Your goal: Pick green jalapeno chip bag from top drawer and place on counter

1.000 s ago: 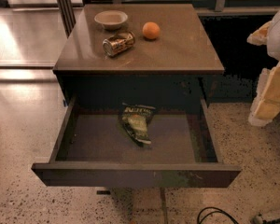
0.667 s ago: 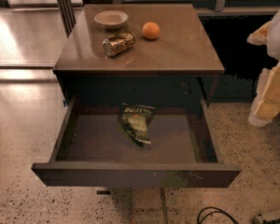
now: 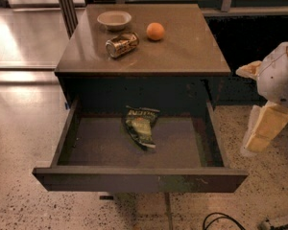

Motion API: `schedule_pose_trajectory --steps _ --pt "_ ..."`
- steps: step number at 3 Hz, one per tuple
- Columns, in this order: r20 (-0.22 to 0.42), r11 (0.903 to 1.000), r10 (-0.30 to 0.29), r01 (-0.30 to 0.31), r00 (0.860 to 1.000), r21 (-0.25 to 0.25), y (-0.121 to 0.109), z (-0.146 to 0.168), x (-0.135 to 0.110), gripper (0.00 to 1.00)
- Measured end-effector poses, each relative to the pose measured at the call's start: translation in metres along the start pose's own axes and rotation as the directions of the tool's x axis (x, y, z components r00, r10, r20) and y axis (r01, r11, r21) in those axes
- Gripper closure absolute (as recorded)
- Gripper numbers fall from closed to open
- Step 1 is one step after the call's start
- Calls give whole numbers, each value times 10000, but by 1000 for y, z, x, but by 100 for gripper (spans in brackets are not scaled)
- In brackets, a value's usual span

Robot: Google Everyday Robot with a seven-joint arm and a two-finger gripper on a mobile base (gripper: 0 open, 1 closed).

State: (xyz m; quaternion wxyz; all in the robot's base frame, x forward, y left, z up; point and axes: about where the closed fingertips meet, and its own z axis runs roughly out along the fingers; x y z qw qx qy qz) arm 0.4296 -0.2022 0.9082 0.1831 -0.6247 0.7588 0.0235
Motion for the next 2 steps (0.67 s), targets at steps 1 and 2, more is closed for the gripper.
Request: schedule_pose_trajectory --steps 1,2 --pt "638 9990 -358 374 9973 -233 5 44 -12 0" --pt "813 9980 -627 621 9947 92 -8 95 -49 0"
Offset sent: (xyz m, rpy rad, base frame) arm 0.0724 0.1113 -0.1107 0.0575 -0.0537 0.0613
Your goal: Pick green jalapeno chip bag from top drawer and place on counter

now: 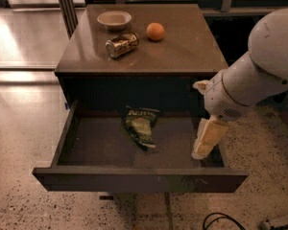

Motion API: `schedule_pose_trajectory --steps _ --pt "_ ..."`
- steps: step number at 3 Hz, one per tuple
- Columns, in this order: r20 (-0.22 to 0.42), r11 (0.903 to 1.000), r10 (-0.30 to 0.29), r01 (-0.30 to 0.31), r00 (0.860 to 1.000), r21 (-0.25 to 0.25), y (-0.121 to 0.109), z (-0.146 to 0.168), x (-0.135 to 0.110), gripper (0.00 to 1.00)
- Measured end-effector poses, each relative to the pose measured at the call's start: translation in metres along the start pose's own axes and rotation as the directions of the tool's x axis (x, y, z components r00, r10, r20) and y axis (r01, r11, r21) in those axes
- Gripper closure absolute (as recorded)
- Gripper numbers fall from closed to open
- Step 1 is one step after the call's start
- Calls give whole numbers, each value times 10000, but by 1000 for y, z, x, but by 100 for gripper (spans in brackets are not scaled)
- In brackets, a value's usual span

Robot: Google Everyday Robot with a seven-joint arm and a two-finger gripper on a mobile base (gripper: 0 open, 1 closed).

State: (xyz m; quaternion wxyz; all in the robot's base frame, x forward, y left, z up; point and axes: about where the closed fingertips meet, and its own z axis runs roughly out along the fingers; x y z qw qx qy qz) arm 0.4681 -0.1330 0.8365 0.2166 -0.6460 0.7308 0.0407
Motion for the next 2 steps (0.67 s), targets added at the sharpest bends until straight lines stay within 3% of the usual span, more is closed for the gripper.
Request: schedule_pose_trajectory --steps 1,2 --pt "1 10000 -3 3 10000 1 0 0 0 0" --pt "125 9998 -193 194 9997 -65 -10 20 -1 0"
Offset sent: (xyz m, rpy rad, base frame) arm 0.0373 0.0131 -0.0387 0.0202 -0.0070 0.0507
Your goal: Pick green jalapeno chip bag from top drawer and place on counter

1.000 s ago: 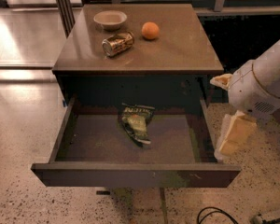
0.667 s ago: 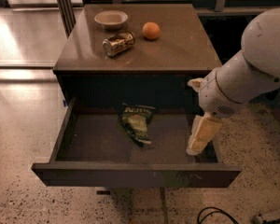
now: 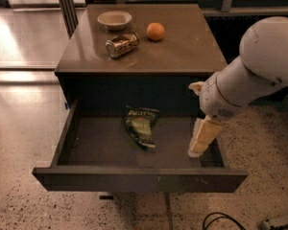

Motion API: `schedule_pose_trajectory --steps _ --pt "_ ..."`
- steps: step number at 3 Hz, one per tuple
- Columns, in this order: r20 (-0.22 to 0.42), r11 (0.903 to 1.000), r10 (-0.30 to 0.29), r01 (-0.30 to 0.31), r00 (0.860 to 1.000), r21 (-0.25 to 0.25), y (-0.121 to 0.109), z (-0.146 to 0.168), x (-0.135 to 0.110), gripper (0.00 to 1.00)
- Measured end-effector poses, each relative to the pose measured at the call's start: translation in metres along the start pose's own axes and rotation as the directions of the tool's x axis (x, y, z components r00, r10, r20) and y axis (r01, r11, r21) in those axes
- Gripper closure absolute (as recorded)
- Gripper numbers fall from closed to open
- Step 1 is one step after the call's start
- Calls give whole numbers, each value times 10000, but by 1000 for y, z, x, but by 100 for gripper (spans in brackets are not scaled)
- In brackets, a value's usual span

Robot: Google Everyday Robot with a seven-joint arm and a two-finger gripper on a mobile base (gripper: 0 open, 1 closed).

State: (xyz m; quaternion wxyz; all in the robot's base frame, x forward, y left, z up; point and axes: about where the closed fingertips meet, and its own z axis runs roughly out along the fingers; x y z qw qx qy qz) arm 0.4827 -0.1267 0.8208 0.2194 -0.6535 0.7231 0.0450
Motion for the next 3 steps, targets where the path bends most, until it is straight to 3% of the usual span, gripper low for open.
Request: schedule_pose_trajectory --steps 1,3 --pt "314 9981 -568 576 9979 -236 -29 40 -14 0" --pt "680 9874 -1212 1273 9903 -944 -62 103 -43 0"
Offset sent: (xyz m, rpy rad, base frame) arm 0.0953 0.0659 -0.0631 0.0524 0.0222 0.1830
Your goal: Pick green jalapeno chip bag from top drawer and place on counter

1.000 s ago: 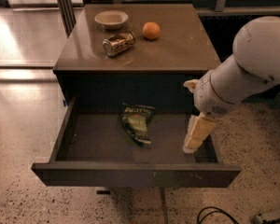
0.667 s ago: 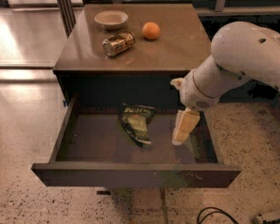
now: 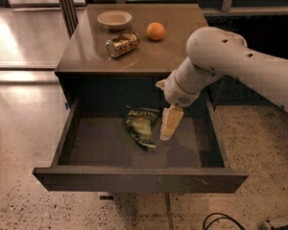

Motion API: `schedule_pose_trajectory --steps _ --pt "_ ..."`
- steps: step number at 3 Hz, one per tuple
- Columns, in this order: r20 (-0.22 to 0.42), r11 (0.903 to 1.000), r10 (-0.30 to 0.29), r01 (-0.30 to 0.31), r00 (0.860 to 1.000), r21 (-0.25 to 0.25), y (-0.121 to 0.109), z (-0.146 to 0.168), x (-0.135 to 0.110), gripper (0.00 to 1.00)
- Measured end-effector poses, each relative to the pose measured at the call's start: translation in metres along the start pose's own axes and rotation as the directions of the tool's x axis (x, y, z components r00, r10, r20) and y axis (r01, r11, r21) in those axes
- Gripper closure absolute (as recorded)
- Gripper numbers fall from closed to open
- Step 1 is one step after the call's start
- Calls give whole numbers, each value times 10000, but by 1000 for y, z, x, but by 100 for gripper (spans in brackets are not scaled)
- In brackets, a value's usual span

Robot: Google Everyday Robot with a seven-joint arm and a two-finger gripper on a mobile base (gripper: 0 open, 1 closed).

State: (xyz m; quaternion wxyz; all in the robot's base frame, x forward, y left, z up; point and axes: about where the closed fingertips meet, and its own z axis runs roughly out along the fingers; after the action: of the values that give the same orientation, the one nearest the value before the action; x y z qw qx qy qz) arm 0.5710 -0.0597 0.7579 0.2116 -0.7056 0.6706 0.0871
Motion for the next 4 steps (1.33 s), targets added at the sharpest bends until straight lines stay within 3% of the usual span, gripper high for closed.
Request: schedule_pose_trajectory --steps 2,3,4 --pt "47 9999 -128 128 9999 3 -4 16 0 0" --pt "369 9994 -308 301 9988 195 -12 49 6 0" --pt "591 9976 -662 648 9961 257 -20 74 -4 0"
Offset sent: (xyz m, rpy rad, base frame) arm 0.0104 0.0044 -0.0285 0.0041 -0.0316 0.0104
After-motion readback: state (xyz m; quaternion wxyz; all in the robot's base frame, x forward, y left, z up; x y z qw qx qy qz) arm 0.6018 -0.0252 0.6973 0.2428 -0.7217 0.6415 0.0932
